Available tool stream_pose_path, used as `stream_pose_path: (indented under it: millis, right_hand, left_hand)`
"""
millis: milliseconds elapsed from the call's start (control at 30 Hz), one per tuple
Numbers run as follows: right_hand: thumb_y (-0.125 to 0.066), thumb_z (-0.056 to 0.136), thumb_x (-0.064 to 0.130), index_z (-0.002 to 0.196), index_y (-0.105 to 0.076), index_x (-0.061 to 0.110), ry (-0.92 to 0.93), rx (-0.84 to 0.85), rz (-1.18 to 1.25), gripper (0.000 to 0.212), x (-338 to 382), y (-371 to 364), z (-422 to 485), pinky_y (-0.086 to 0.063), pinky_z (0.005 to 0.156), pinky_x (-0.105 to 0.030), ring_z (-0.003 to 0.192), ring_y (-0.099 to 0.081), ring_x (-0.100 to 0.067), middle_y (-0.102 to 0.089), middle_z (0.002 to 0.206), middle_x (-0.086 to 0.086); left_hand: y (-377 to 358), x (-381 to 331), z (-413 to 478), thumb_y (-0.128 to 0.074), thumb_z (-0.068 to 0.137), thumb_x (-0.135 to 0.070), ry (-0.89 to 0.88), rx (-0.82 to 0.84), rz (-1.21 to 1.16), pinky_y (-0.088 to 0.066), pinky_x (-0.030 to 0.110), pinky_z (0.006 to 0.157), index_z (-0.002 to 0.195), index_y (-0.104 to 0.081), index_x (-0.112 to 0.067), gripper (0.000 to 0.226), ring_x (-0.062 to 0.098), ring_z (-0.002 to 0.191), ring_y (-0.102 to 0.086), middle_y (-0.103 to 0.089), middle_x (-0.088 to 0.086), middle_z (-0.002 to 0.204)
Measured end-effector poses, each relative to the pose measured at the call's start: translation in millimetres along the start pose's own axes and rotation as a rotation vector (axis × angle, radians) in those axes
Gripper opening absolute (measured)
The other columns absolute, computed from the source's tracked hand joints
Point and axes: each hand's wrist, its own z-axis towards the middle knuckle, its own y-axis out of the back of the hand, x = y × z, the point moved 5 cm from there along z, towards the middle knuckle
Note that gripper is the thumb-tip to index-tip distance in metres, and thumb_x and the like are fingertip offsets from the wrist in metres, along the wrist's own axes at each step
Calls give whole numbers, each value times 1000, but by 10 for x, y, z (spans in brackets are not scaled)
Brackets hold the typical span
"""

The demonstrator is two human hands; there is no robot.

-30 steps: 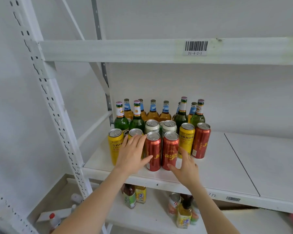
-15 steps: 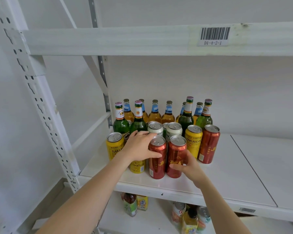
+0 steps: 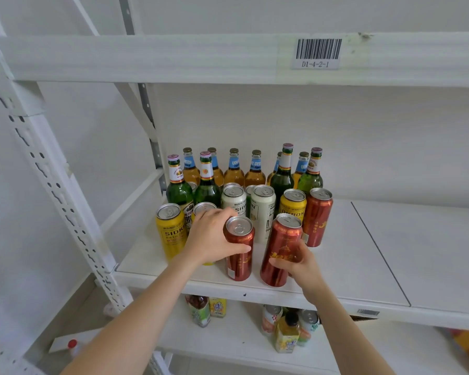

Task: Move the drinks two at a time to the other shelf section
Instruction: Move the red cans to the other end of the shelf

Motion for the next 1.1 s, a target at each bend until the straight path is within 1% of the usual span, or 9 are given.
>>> stream_pose_path:
  millis: [67, 133, 267, 367, 433, 600, 800, 933, 1100]
  right_hand:
    - [-87, 59, 11, 109, -61, 30, -11, -9, 26, 60, 16, 45, -98, -51, 74, -33, 95, -68, -14, -73, 101, 8]
    - [-86, 66, 7, 114, -60, 29, -22, -20, 38, 59, 17, 93, -203, -50, 76, -35, 98, -66, -14, -71, 104, 8]
    - [-87, 65, 13, 116, -58, 27, -44, -41, 55, 60, 11, 177, -435, -51, 78, -36, 100, -65, -15, -70, 106, 6]
    - [-87, 58, 23, 114, -59, 28, -44, -51, 71, 63, 40, 222, -604, -52, 77, -36, 101, -66, -19, -70, 107, 2]
    - [-86, 57, 24, 115, -59, 28, -33, -57, 86, 64, 75, 248, -728, -52, 79, -38, 102, -66, -20, -70, 108, 1]
    - [-86, 66, 16, 117, -58, 24, -25, -71, 94, 59, 133, 313, -1145, -54, 83, -41, 102, -66, -21, -68, 109, -2]
    - [-88, 62, 17, 113, -60, 26, -60, -93, 49, 59, 40, 453, -1658, -55, 86, -44, 100, -67, -21, -71, 106, 0]
    - [-85, 68, 12, 109, -59, 28, -80, -110, 26, 51, 26, 567, -1909, -52, 84, -40, 99, -66, -18, -70, 105, 1]
    - [-84, 70, 11, 111, -59, 25, -80, -117, 26, 51, 20, 767, -2067, -52, 83, -40, 100, -65, -20, -69, 107, 0]
  left_hand:
    - [23, -40, -86, -64, 53, -80, 13, -26, -54, -38, 39, 99, 107, -54, -37, 69, 14, 109, -55, -64, -14, 111]
    - [83, -111, -168, -67, 54, -76, 20, -66, -104, -39, 36, 95, 104, -56, -36, 66, 12, 103, -56, -64, -17, 105]
    - [177, -203, -324, -77, 54, -66, 75, -103, -267, -49, 37, 88, 104, -59, -34, 62, 8, 97, -60, -65, -19, 101]
    - [205, -280, -470, -88, 60, -48, 145, -83, -396, -48, 23, 80, 108, -59, -33, 58, -2, 96, -59, -64, -20, 101]
    - [213, -323, -587, -90, 62, -39, 178, -96, -470, -46, 18, 77, 108, -59, -33, 55, -3, 96, -59, -65, -21, 101]
    - [157, -409, -962, -90, 64, -30, 252, -111, -678, -53, 28, 83, 106, -62, -31, 51, 7, 99, -63, -68, -13, 105]
    - [-50, -545, -1405, -91, 61, -36, 337, -97, -802, -56, 34, 80, 105, -63, -31, 51, 13, 96, -64, -66, -9, 108]
    - [-116, -728, -1581, -89, 66, -31, 394, -105, -854, -53, 29, 77, 103, -62, -32, 46, 9, 96, -63, -62, -14, 105]
    - [-184, -976, -1606, -89, 65, -34, 421, -107, -870, -56, 34, 83, 105, -63, -28, 48, 10, 100, -63, -64, -12, 106]
